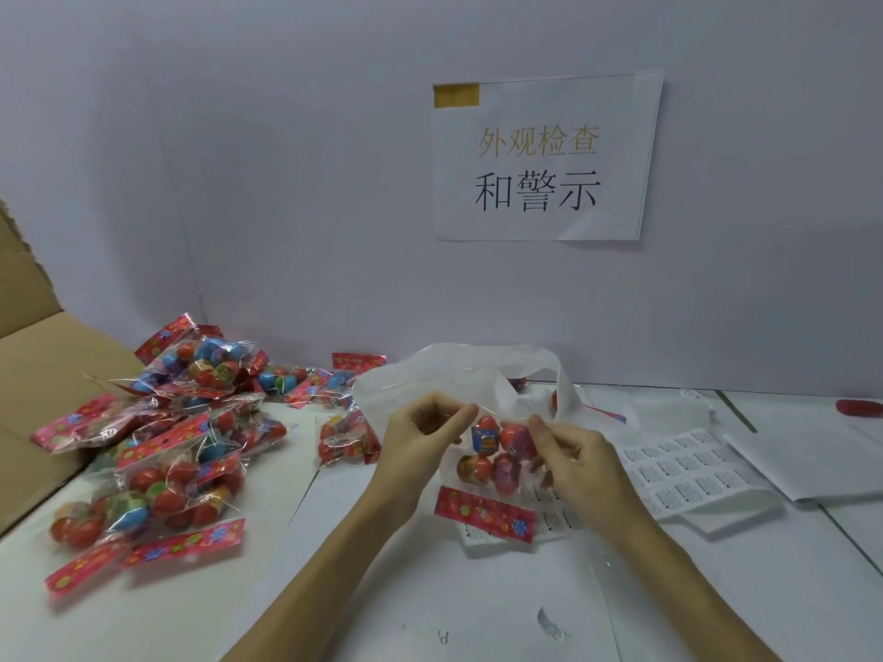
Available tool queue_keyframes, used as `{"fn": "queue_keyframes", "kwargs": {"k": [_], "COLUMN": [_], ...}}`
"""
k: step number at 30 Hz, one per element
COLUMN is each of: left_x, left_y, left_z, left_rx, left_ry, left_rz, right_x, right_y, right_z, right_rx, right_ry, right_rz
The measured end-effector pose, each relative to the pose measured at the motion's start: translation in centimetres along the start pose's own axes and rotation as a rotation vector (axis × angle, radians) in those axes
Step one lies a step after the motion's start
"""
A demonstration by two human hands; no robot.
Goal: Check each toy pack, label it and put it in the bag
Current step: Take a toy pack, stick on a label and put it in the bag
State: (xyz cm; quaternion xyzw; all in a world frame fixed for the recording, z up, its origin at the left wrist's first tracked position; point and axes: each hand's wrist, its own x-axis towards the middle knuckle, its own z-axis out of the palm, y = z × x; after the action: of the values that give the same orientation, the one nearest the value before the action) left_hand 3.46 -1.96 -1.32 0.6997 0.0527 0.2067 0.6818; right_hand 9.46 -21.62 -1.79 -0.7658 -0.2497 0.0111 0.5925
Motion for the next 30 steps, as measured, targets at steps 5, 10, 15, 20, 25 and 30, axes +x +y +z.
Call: {"fn": "queue_keyframes", "kwargs": {"k": [5, 10, 15, 20, 25, 30], "left_x": [-0.3, -0.3, -0.3, -0.4, -0.7, -0.6], "left_y": [0.4, 0.6, 0.6, 1.0, 1.4, 1.7], "left_z": [0.4, -0.4, 0.2, 0.0, 0.1, 0.4], "left_rx": [-0.063, -0.093, 0.022, -0.084, -0.102, -0.089], "left_ry": [-0.033, -0.142, -0.032, -0.049, 0.012, 0.106], "left_rz": [0.093, 0.15, 0.152, -0.028, -0.007, 0.009], "right_x": [0.1, -0.2, -0.6, -0.5, -0.3, -0.3], "right_y": [-0.5, -1.0, -1.9, -1.3, -1.2, -1.1], "right_z": [-0.7, -1.2, -0.8, -1.1, -0.4, 0.2], "right_rx": [0.078, 0.268, 0.232, 0.368, 0.439, 0.566], "right_ry": [0.002, -0.134, -0.137, -0.3, -0.188, -0.081], "right_rz": [-0.075, -0.135, -0.146, -0.019, 0.016, 0.143]}}
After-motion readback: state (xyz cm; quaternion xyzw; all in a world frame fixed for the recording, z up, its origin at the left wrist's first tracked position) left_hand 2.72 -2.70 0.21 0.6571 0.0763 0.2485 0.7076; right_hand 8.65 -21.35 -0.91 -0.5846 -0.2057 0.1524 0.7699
